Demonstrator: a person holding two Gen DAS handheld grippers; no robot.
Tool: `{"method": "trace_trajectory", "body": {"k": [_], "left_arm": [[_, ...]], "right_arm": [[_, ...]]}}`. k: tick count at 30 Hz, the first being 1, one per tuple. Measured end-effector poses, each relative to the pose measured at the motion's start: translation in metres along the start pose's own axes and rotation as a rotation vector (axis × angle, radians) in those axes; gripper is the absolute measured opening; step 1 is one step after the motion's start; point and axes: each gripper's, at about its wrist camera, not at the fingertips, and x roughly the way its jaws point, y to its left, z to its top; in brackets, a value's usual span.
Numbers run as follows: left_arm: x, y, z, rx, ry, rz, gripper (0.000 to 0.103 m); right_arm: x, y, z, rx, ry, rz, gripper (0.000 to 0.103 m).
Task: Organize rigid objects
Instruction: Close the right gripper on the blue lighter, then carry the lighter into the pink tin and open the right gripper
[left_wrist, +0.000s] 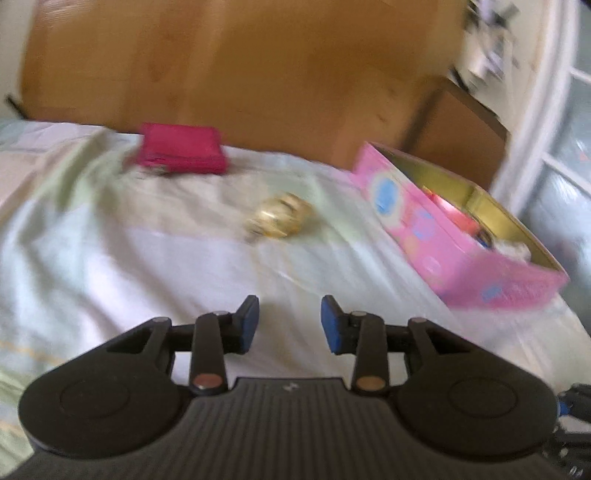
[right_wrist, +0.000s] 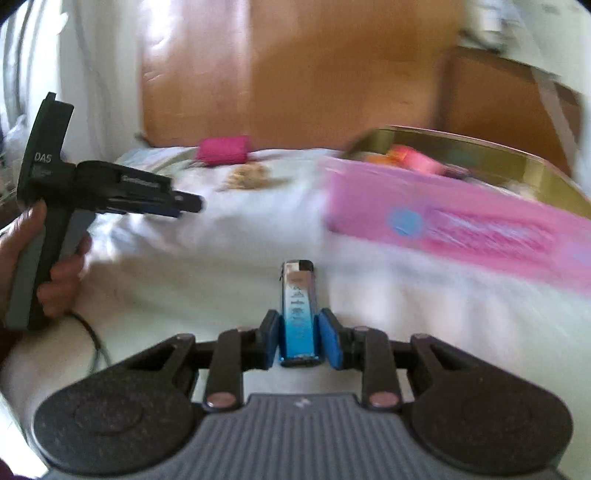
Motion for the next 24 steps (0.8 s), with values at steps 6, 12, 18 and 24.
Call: {"method": "trace_trajectory", "body": {"k": [6, 12, 18, 24], "left_arm": [[0.002, -0.104, -0.01, 0.082, 0.138, -0.332, 0.04], [0.037, -0.181, -0.02, 0.093, 0.35, -0.461, 0.04], [0.06, -0.21, -0.024, 0.073, 0.423, -0.47, 0.032], [0.047, -0.232, -0.001, 0.148, 0.315, -0.507, 0.015]], "right_arm": [[-0.02, -0.056, -0.021, 0.238, -0.067, -0.115, 0.024], [-0.024, -0.087, -0.034, 0.454, -0.117, 0.053, 0.024], [-0.03, -0.102, -0.053, 0.555, -0.171, 0.158, 0.024], [-0.041, -0.101, -0.026, 0.445, -0.266, 0.096, 0.024]]}}
